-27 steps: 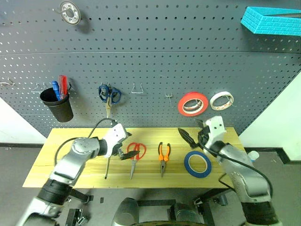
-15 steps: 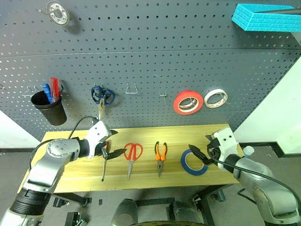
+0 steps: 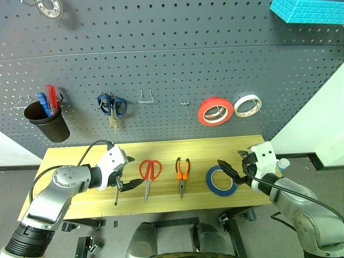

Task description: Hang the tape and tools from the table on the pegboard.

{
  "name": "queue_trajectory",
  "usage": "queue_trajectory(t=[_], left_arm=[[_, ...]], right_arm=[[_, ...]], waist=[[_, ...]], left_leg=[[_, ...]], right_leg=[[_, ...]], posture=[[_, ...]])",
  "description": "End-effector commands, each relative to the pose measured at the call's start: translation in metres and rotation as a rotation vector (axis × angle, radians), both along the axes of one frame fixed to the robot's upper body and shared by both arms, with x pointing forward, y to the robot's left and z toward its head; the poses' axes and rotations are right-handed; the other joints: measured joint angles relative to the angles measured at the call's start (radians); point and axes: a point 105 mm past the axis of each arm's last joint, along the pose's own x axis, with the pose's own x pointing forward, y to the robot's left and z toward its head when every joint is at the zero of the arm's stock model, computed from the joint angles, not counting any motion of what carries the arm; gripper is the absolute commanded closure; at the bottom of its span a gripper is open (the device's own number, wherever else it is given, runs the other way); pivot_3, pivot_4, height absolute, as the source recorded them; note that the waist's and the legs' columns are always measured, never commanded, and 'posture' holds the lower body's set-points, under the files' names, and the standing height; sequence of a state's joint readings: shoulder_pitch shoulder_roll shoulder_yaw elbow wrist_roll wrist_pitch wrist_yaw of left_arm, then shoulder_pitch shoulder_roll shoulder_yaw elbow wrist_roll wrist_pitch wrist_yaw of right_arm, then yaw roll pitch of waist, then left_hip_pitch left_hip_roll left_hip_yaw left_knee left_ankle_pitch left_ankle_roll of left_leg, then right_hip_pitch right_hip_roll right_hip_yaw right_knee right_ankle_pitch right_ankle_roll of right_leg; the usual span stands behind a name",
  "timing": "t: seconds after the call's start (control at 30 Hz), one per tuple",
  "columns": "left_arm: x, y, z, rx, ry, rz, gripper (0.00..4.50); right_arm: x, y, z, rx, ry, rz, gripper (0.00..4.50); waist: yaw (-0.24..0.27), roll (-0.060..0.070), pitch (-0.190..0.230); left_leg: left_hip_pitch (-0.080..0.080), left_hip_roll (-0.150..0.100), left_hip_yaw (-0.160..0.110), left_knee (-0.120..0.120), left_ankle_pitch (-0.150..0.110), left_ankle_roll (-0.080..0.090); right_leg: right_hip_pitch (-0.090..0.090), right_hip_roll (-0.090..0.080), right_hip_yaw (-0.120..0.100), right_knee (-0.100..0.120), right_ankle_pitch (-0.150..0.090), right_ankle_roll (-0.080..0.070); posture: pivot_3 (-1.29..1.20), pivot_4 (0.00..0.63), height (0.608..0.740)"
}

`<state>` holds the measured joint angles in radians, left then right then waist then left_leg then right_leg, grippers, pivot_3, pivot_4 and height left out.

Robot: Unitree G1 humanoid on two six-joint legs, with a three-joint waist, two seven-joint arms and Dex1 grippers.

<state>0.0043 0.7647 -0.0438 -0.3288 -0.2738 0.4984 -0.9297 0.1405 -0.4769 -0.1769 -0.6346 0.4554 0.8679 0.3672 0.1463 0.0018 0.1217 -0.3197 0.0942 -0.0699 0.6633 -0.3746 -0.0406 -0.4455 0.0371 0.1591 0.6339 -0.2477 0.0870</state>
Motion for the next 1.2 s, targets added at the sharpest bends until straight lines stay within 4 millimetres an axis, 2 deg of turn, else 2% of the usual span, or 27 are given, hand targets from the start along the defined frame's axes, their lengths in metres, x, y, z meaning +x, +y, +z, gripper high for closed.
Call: queue_trajectory(t=[0.03,0.2,0.37,0.47,0.67,0.93,1.1,1.2], left_arm=[[-0.002,-0.003,0.013,-0.008,-0.041,-0.019,0.0],[-0.007,-0.011,0.012,-0.02,-0.024,-0.049,0.0],[-0.011,-0.02,0.009,-0.029,-0.011,-0.071,0.0],[-0.013,-0.024,0.011,-0.038,-0.008,-0.076,0.0],[-0.023,-0.03,0.009,-0.048,0.017,-0.076,0.0],[-0.028,-0.039,-0.002,-0.071,0.036,-0.021,0.0],[-0.034,-0.042,-0.002,-0.108,0.029,0.007,0.0],[-0.039,-0.037,0.0,-0.107,0.03,0.011,0.0]], right_arm=[[-0.004,0.003,0.01,-0.011,-0.028,0.014,0.02],[-0.013,0.002,-0.001,-0.044,0.042,0.017,0.02],[-0.014,0.0,-0.022,-0.084,0.125,-0.022,0.02],[-0.011,0.006,-0.021,-0.086,0.105,-0.016,0.02],[-0.012,0.02,-0.032,-0.091,0.127,-0.004,0.02],[-0.014,0.042,-0.041,-0.048,0.167,0.053,0.02],[-0.014,0.046,-0.045,-0.043,0.181,0.065,0.02],[-0.015,0.047,-0.047,-0.044,0.186,0.068,0.02]], waist=[[0.001,0.001,0.005],[-0.002,0.001,0.021],[-0.015,0.001,0.039],[-0.028,0.002,0.054],[-0.033,0.002,0.079],[-0.027,0.002,0.11],[-0.027,0.001,0.129],[-0.028,0.001,0.138]], left_leg=[[0.0,0.0,0.0,0.0,0.0,0.0],[-0.001,0.0,0.0,0.0,0.001,-0.001],[-0.001,0.0,0.001,0.0,0.001,-0.001],[-0.001,0.0,0.001,-0.001,0.001,-0.002],[-0.004,0.0,0.002,-0.002,0.001,-0.003],[-0.018,0.0,0.002,-0.001,0.003,-0.005],[-0.019,0.0,0.002,-0.001,0.003,-0.005],[-0.019,0.0,0.002,-0.001,0.003,-0.005]], right_leg=[[0.0,0.0,0.0,0.0,0.0,0.0],[-0.001,0.0,0.0,0.0,0.0,0.0],[-0.001,0.0,0.001,0.0,0.0,0.0],[-0.002,-0.001,0.001,0.0,0.0,0.0],[-0.006,-0.001,0.002,0.0,-0.001,0.001],[-0.02,-0.001,0.003,0.001,0.0,0.001],[-0.021,-0.001,0.003,0.001,0.0,0.0],[-0.022,-0.001,0.003,0.001,0.0,0.001]], posture=[[0.29,0.128,0.74],[0.28,0.15,0.74],[0.28,0.17,0.74],[0.28,0.188,0.74],[0.28,0.22,0.74],[0.28,0.265,0.74],[0.27,0.28,0.74],[0.29,0.284,0.74]])
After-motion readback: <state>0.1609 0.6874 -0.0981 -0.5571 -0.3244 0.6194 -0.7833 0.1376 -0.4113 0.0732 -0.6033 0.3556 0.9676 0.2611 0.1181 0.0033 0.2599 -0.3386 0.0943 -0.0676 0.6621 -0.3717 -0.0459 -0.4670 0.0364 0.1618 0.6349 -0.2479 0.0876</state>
